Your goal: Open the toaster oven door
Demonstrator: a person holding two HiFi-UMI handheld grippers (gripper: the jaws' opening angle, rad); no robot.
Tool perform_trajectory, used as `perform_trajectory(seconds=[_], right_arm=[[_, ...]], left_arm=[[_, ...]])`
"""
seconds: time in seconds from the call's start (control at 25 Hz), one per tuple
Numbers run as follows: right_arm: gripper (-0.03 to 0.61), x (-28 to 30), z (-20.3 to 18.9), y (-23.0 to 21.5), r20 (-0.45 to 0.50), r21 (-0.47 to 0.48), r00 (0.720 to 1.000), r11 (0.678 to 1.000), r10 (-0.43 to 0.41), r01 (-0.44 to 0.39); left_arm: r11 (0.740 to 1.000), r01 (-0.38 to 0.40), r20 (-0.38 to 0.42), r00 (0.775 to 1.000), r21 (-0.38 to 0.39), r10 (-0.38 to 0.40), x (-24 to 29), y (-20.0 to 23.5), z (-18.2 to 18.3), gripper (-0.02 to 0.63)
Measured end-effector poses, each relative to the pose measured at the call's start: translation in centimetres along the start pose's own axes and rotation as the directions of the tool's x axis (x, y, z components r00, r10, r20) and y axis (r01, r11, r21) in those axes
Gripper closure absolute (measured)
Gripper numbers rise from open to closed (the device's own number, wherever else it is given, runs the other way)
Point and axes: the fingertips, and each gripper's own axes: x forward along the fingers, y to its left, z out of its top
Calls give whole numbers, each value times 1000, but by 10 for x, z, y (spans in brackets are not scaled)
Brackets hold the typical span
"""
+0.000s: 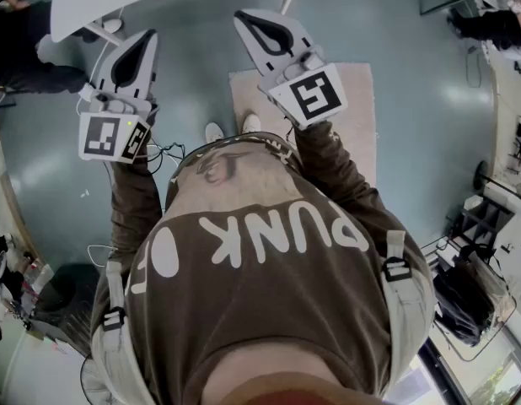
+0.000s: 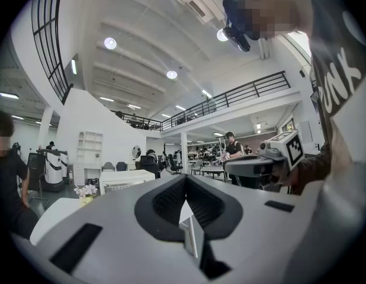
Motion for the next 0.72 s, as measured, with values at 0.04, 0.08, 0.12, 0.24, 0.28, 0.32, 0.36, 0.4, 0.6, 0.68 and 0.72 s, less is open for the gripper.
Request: perform_trajectory(seconds=[0.04, 0.08, 0.12, 0.24, 0.28, 0.32, 0.36, 0.4, 0.6, 0.68, 0.72], right_arm=[[569, 0, 0, -1, -1, 0, 1000, 1000, -2, 2], [569, -1, 0, -1, -3, 1, 1000, 1000, -3, 3], [569, -1, 0, -1, -3, 1, 1000, 1000, -5, 5], [569, -2, 0, -3, -2, 12, 1000, 1000, -12, 12], [569, -2, 0, -4, 1, 17, 1000, 1000, -15, 15], [568, -2, 0, -5, 8, 19, 1000, 1000, -17, 17], [568, 0, 0, -6, 18, 17, 1000, 1000, -18, 18], [566, 2, 0, -7, 29, 13, 999, 1000, -19, 18], [495, 1, -6, -4, 41, -9, 999, 1000, 3, -2], [495, 3, -10, -9, 31, -9, 1000, 1000, 5, -5], [495, 2, -13, -12, 22, -2, 1000, 1000, 5, -5]], left_arm=[[1000, 0, 0, 1000, 1, 0, 0, 0, 0, 611], [1000, -1, 0, 1000, 1, 1, 0, 0, 0, 611], [1000, -2, 0, 1000, 1, 2, 0, 0, 0, 611], [1000, -1, -1, 1000, 1, 1, 0, -2, 2, 611], [1000, -1, -1, 1000, 2, 1, 0, -2, 2, 611], [1000, -1, 0, 1000, 4, 1, 1, -2, 2, 611], [1000, -3, 2, 1000, 7, 3, 1, -1, 1, 611], [1000, -5, 4, 1000, 9, 5, 2, 1, 0, 611], [1000, -21, -2, 1000, 1, 21, 0, -1, -7, 611], [1000, -26, 1, 1000, 9, 26, 5, 1, -7, 611], [1000, -28, 0, 1000, 10, 28, 8, 1, -7, 611]])
